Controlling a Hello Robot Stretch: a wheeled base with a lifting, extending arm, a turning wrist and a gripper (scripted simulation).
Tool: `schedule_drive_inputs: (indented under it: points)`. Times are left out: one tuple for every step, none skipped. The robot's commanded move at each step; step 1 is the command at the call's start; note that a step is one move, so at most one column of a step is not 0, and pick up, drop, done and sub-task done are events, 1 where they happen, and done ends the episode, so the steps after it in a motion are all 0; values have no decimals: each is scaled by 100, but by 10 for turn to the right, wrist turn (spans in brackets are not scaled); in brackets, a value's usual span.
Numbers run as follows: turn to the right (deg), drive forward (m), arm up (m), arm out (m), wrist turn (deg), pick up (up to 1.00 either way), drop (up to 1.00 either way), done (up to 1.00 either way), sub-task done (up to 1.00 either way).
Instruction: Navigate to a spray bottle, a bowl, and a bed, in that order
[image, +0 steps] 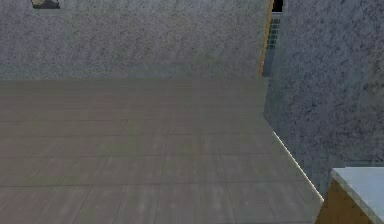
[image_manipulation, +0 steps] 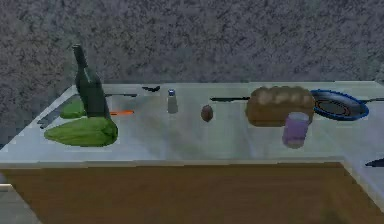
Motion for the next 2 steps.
schedule_drive_inputs:
  points:
    - [0,80,0,0,0,0,0,0,0]
    - [90,0,0,0,0,0,0,0,0]
